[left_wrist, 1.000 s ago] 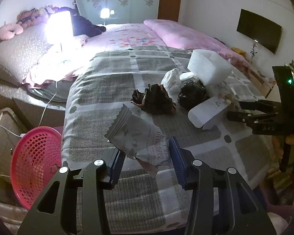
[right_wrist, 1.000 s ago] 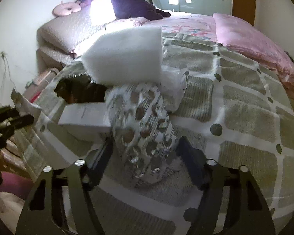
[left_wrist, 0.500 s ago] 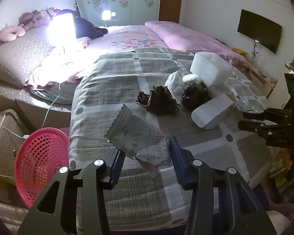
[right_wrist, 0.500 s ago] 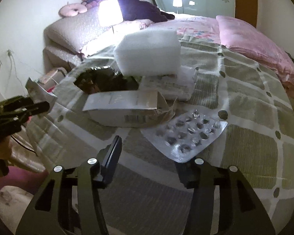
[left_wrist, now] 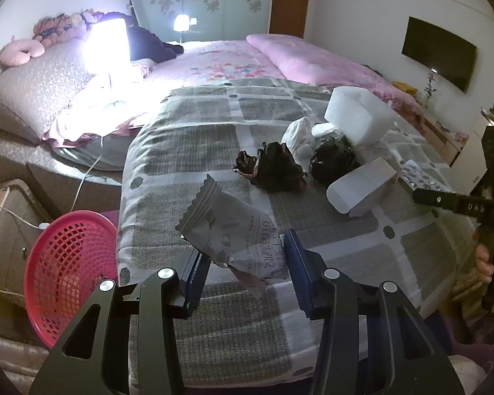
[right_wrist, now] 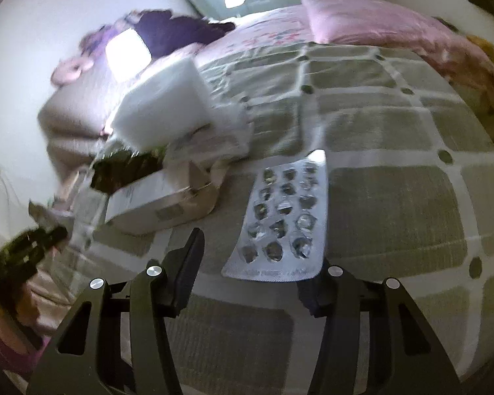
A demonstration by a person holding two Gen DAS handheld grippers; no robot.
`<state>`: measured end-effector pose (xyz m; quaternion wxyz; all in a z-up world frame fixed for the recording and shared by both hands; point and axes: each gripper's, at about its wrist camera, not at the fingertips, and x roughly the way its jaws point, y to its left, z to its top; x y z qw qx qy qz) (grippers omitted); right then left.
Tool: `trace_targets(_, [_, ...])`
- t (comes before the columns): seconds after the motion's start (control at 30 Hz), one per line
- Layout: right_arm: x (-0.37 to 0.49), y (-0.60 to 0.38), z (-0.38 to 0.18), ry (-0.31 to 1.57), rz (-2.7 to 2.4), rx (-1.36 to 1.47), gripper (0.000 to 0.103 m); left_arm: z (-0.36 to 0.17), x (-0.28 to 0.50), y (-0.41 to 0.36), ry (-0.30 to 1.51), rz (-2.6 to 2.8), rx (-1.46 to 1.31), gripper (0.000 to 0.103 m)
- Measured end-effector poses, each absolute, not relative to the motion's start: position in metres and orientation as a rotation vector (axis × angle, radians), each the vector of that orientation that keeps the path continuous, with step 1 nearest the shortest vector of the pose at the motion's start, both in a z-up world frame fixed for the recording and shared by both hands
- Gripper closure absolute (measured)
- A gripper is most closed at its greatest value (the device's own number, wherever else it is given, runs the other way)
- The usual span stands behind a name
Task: Collect trash
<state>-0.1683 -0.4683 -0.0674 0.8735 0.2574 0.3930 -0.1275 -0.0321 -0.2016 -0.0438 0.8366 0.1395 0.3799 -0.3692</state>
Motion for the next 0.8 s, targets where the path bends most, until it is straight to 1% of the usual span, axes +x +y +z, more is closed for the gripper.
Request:
trace_targets(0.1, [-0.17, -0.475, -0.067, 0.806, -0.304, 0.555, 0.053, -0.045, -0.033, -0.202, 0.805, -0.782, 0.298, 0.06])
trace_targets(0.13, [-0.17, -0.477, -0.068, 0.802, -0.314, 0.565, 0.056, -0.045, -0.033, -0.202, 0.805, -0.782, 0.298, 0.06])
trace_targets(0.17, [-0.171, -0.479, -0.068, 0.797, -0.328, 0.571, 0.066, -0.045, -0.033, -0.202, 0.804, -0.781, 0.298, 0.06])
trace_targets(0.23, [-0.17, -0.48, -0.069, 0.795, -0.342, 0.57, 0.075, -0.045, -0.033, -0.202, 0.805, -0.782, 0.297, 0.06])
trace_targets(0.27, [-0.171, -0.48, -0.069, 0.789, -0.348, 0.571, 0.082, -0.045, -0.033, -0.202, 0.804, -0.781, 0.298, 0.06])
trace_targets(0.37, [-0.172, -0.479, -0.068, 0.776, -0.368, 0.561, 0.094, -0.045, -0.033, -0.202, 0.8, -0.779, 0.298, 0.06])
trace_targets(0.6, [-0.181, -0.475, -0.055, 0.727, -0.418, 0.512, 0.095, -0.04, -0.03, -0.197, 0.787, -0.762, 0.289, 0.06])
trace_targets(0.8, [-0.19, -0.462, -0.033, 0.678, -0.426, 0.449, 0.095, -0.029, -0.027, -0.186, 0.762, -0.742, 0.279, 0.06])
